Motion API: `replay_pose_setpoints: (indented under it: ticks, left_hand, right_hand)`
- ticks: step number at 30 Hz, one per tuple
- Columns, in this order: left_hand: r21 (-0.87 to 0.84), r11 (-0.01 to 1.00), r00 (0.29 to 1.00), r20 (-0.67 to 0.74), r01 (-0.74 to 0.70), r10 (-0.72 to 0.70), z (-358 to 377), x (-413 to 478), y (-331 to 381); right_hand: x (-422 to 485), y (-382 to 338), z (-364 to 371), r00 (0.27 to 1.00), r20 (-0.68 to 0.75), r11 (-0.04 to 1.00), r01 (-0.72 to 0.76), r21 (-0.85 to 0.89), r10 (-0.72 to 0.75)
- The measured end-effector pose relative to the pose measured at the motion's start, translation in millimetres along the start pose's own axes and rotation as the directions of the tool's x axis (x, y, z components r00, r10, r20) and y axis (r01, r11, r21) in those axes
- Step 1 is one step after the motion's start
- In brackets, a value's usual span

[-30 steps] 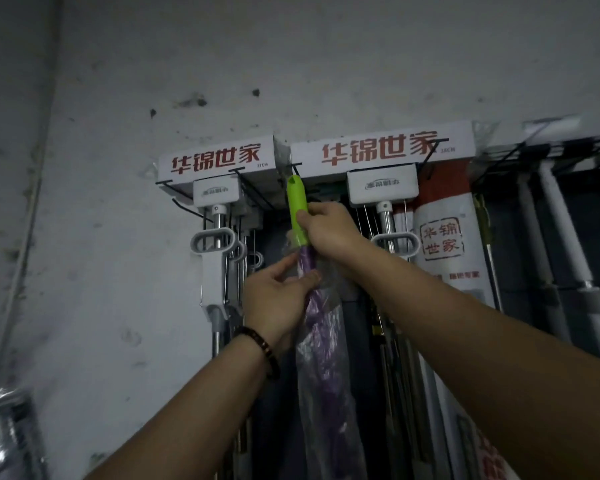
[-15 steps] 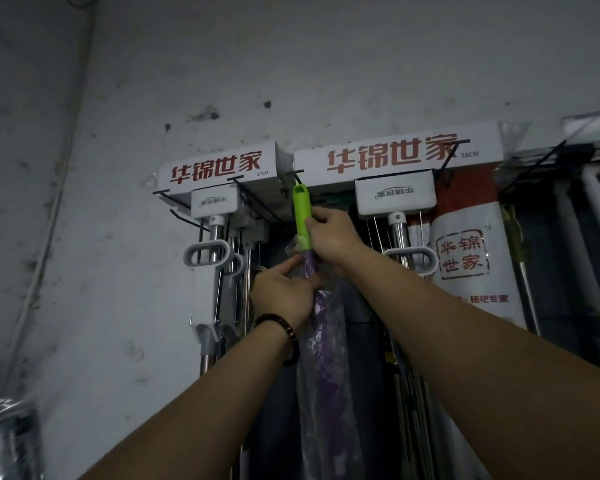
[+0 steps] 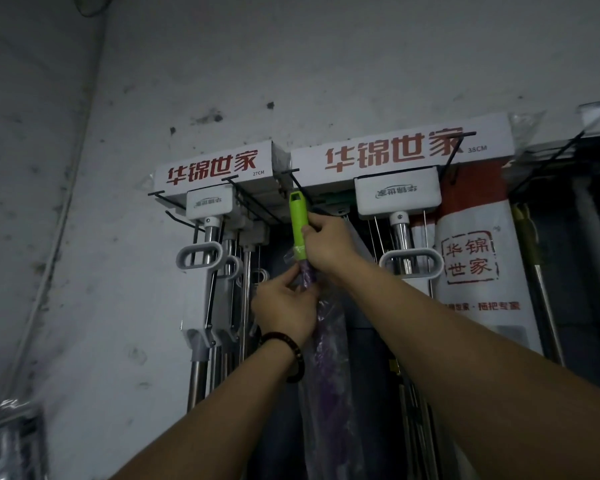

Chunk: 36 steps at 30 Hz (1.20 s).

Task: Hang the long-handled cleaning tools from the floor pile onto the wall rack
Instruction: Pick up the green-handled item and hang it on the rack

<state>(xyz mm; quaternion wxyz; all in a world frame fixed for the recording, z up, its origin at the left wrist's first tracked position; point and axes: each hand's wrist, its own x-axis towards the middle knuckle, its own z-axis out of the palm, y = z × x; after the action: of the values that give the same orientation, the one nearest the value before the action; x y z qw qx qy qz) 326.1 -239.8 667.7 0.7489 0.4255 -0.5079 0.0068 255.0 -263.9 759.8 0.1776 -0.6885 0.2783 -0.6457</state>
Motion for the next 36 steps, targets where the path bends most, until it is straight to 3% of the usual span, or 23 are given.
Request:
replay_pose_setpoints:
  ticks: [8,14,20,25,29,36]
  left_hand:
    - [0.108,0.99,0.996,-0.006,-0.09,0.092,-3.7,6.9,3.6]
    - [0.079,0.997,0.999,0.053,-0.014,0.01,3.6,12.1,0.8]
    - [0.028,0.998,0.995,0.073,0.062,-0.064,19.4,22.4,-2.5]
    - [0.006,0.996,0.994,0.064,0.088,-0.088,36.4,30.9,-21.9]
    - [0.011,0.999,0.999,0.031,0.044,-0.045,50.2,34.1,-40.2]
    - [0.028,0.999,0.999,-0.021,0.046,-0.045,81.3,37.9,-61.6]
  right_hand:
    - [12.0,-13.2,3.9,0.998,0.016,0.995,-0.061,-0.076,0.062]
    - [71.8,53.8,21.8,0.991,0.029,0.991,-0.133,-0.016,0.134]
    - [41.1,31.0,1.9,0.996,-0.02,0.996,-0.084,-0.038,0.083]
    - [43.6,39.4,-0.2,0.995,0.057,0.977,-0.067,-0.202,0.08]
    - [46.8,55.7,-2.7,0.997,0.079,0.928,0.028,-0.372,0.001]
    - [43.1,89.0,-2.4,0.998,0.004,0.913,0.056,-0.405,-0.06]
